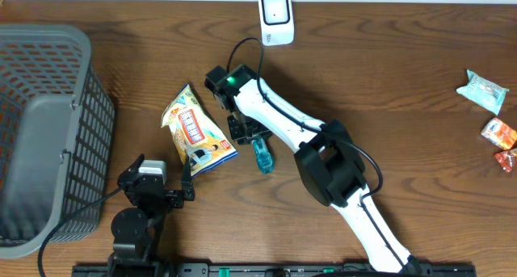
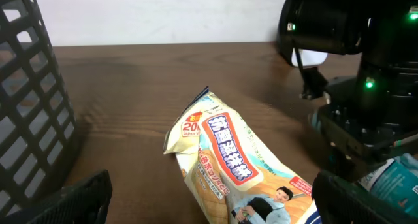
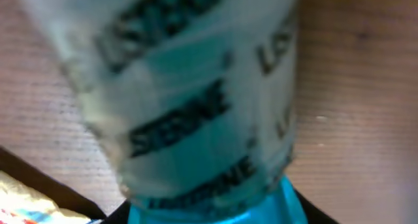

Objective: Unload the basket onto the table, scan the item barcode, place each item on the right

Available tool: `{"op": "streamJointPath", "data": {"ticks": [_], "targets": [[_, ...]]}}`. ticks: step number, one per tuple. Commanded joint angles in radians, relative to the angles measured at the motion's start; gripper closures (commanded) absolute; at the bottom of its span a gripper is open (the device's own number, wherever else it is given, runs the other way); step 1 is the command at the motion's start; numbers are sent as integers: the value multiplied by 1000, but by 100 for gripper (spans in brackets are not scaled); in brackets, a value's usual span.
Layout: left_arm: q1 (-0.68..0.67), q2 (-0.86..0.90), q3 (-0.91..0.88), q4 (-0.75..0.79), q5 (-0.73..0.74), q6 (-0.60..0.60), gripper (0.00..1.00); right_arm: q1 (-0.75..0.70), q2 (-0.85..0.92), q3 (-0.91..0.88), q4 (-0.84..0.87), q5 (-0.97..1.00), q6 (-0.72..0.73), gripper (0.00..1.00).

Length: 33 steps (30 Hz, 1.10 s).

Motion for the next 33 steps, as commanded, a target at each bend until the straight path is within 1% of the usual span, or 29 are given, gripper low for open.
{"op": "streamJointPath", "data": {"ticks": [1,2,3,4,5,8,9,10,13,17,20,23,26,28,30,33], "targets": [[3,-3,-15,-26,6,-5,2,-35,27,-14,2,-62,197,69],[3,-3,-15,-26,6,-5,2,-51,27,-14,1,-78,277,69],[3,-3,-15,-26,6,-5,2,-56,27,-14,1,-78,307,69],[3,-3,-15,-26,6,-5,2,-62,27,-14,2,-78,342,67],[3,-3,-15,-26,6,-5,2,-67,27,-14,1,-79,375,59],[3,-3,-15,-26,6,-5,2,-79,27,-14,-1,-101,446,18],[3,-3,-15,-26,6,-5,2,-82,27,-14,-4,-114,470,14],[3,-3,-15,-26,6,-5,2,-85,26,-14,-5,-125,489,13],[3,-3,-15,-26,6,-5,2,-93,10,-13,-12,-137,512,1],[3,-3,-15,-26,6,-5,2,-95,-53,-13,-38,-105,502,1],[3,-3,-15,-26,6,-5,2,-95,-135,-13,-78,-56,487,1],[3,-3,-15,-26,6,-5,2,-95,-230,-13,-98,-37,419,1],[3,-3,-15,-26,6,-5,2,-95,-311,-13,-101,-74,374,1],[3,-3,-15,-26,6,-5,2,-88,-343,-13,-119,-113,373,1],[3,-3,-15,-26,6,-5,2,-78,-359,-13,-147,-113,373,1],[3,-3,-15,-26,6,-5,2,-64,-360,-13,-181,-7,377,1]]}}
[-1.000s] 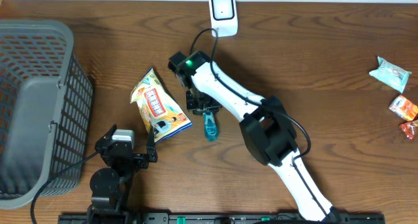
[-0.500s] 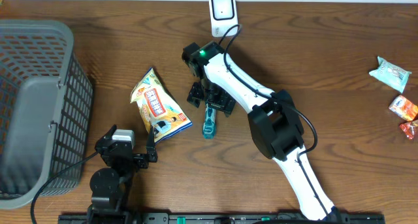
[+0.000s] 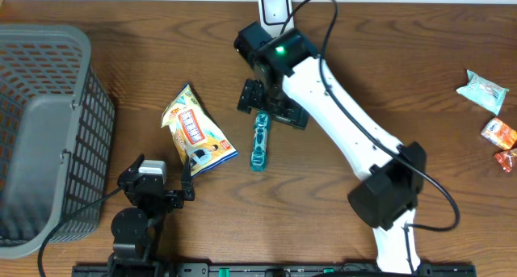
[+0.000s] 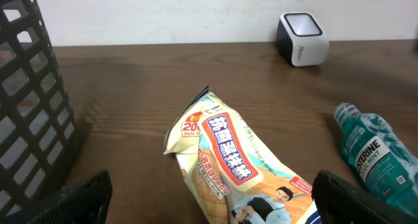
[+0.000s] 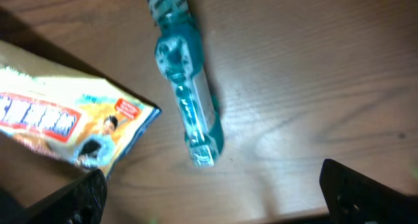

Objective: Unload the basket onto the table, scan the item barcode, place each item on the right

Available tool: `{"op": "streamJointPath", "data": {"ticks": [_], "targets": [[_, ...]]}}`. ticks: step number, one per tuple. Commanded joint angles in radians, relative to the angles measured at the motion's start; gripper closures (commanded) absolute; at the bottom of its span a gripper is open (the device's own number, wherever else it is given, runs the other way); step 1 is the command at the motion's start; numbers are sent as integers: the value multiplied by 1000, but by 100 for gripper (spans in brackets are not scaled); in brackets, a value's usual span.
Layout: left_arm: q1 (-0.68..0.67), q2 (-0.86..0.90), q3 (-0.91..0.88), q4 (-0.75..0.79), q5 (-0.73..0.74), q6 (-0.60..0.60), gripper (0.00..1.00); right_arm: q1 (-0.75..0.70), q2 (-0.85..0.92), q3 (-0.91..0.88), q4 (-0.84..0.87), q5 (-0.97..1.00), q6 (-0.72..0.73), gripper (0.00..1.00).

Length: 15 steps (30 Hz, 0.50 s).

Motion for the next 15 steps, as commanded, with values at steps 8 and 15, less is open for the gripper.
{"op": "streamJointPath", "data": {"ticks": [8,15], "targets": [[3,-3,-15,-26,6,-5,2,20,26,-5,40,176,-792,1],[3,-3,-15,-26,6,-5,2,20,26,-5,25,171,-1215,1]]}}
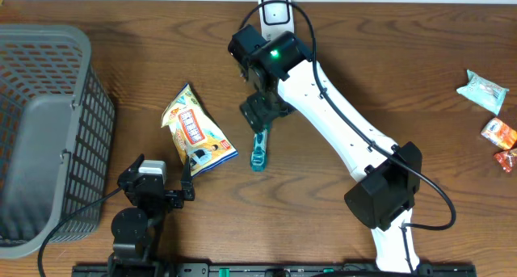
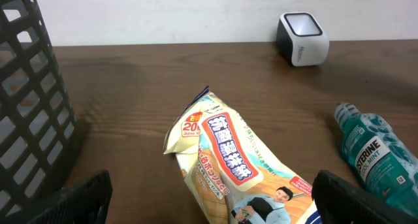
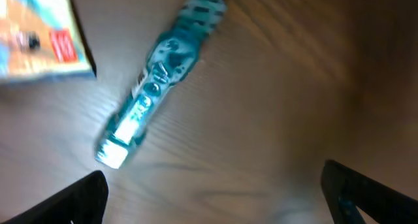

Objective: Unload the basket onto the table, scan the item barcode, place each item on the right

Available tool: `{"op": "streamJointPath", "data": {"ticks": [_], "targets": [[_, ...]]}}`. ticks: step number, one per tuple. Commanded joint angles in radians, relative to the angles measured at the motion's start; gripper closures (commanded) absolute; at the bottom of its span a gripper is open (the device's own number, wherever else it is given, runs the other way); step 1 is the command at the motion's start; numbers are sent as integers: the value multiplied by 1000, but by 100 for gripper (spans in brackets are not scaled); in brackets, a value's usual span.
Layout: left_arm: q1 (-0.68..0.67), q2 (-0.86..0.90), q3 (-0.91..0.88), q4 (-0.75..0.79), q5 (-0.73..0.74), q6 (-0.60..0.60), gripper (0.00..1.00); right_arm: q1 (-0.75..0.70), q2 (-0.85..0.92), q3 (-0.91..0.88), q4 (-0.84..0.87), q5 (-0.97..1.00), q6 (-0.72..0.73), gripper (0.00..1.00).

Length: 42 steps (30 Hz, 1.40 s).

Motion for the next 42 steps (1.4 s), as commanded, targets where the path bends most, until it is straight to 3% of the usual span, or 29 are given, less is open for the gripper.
{"op": "streamJointPath", "data": {"ticks": [1,3,7,10,14,23,32,40,42], "targets": [[3,-3,-15,-26,6,-5,2,-3,5,-3,18,19,-297,1],[3,-3,-15,-26,6,-5,2,-4,5,-3,73,11,-161,1],[3,-3,-15,-26,6,-5,2,-5,11,-6,141,-58,402,1],[3,-3,-15,-26,6,-5,2,-5,26,-9,161,-47,663,1],[3,-3,-15,-26,6,-5,2,-3,71,-26,196,-7,801,1],[3,-3,-15,-26,6,-5,2,-19,281,-31,206,-21,808,5],[3,-3,-15,-26,6,-5,2,-27,360,-31,192,-74,915,42],[3,-3,-15,-26,6,-5,2,-78,358,-31,108,-148,1290,58],[3,-3,-15,-26,6,-5,2,-101,356,-31,66,-172,1386,57]]}}
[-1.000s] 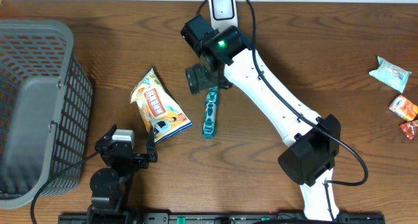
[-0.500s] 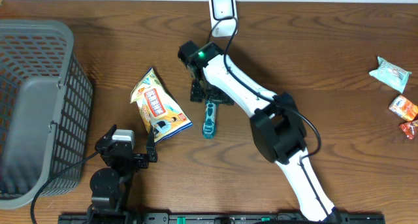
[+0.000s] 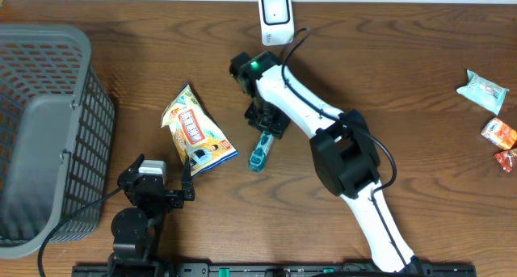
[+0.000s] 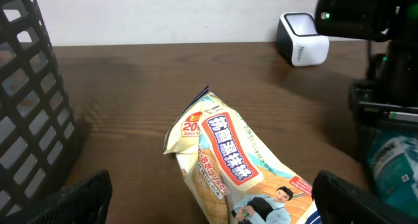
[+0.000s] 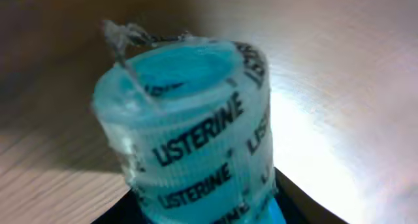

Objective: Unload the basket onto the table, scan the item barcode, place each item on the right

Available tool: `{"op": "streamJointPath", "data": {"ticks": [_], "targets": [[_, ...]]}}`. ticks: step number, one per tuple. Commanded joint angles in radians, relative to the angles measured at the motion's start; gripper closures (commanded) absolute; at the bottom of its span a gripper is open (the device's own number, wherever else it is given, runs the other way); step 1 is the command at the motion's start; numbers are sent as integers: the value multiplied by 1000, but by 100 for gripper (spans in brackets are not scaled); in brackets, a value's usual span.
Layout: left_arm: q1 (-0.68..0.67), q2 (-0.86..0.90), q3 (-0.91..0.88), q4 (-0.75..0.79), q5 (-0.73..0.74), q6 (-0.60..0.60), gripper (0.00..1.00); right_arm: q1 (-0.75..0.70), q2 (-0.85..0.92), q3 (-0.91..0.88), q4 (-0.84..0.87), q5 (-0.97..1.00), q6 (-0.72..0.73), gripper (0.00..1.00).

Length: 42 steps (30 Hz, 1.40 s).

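A teal Listerine bottle (image 3: pixel 258 153) lies on the wooden table beside a yellow snack bag (image 3: pixel 196 132). My right gripper (image 3: pixel 265 125) is down on the bottle's far end, shut on it; in the right wrist view the bottle (image 5: pixel 196 145) fills the gap between the two dark fingers (image 5: pixel 297 201). The white barcode scanner (image 3: pixel 275 17) stands at the table's back edge. My left gripper (image 3: pixel 164 190) rests open near the front edge, its fingers either side of the snack bag's (image 4: pixel 228 159) near end without touching it.
A grey mesh basket (image 3: pixel 40 132) takes up the left side of the table. Three small snack packets (image 3: pixel 485 91) lie at the far right. The right arm (image 3: pixel 307 107) stretches across the middle from the front right.
My right gripper was open above the bottle, which lay free on the table. Now it is down at the bottle's far end and shut on it. The bottle has turned slightly.
First my right gripper was low over the bottle beside the snack bag. Later it was open, higher and nearer the scanner, with the bottle lying free. Then it hovered over the bottle, and now grips it. The left arm stayed still.
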Motion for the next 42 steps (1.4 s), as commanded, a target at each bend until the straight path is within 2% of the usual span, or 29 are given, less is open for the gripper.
{"op": "streamJointPath", "data": {"ticks": [1,4,6,8,14,17,20,22,24,25,27,29,30,32,35,38,42], "targets": [[3,-3,-15,-26,6,-5,2,-53,19,0,-55,-51,271,52],[3,-3,-15,-26,6,-5,2,-87,19,0,-112,-96,437,42],[3,-3,-15,-26,6,-5,2,-106,19,0,-136,-121,534,42],[3,-3,-15,-26,6,-5,2,-121,19,0,-143,-147,599,36],[3,-3,-15,-26,6,-5,2,-140,-18,1,-135,-119,594,33],[3,-3,-15,-26,6,-5,2,-156,-116,2,-111,-46,477,20],[3,-3,-15,-26,6,-5,2,-183,-231,2,-59,9,269,19],[3,-3,-15,-26,6,-5,2,-200,-301,2,-17,50,92,9],[3,-3,-15,-26,6,-5,2,-214,-369,2,24,100,-136,5],[3,-3,-15,-26,6,-5,2,-220,-401,2,51,124,-285,1],[3,-3,-15,-26,6,-5,2,-222,-439,2,108,129,-626,1],[3,-3,-15,-26,6,-5,2,-218,-460,2,121,33,-1136,1],[3,-3,-15,-26,6,-5,2,-216,-460,2,93,-29,-1347,4],[3,-3,-15,-26,6,-5,2,-214,-459,1,22,-103,-1707,1],[3,-3,-15,-26,6,-5,2,-214,-453,0,5,-71,-1893,1],[3,-3,-15,-26,6,-5,2,-214,-453,0,19,-68,-1970,1],[3,-3,-15,-26,6,-5,2,-217,-447,0,-36,-110,-2253,1]]}}
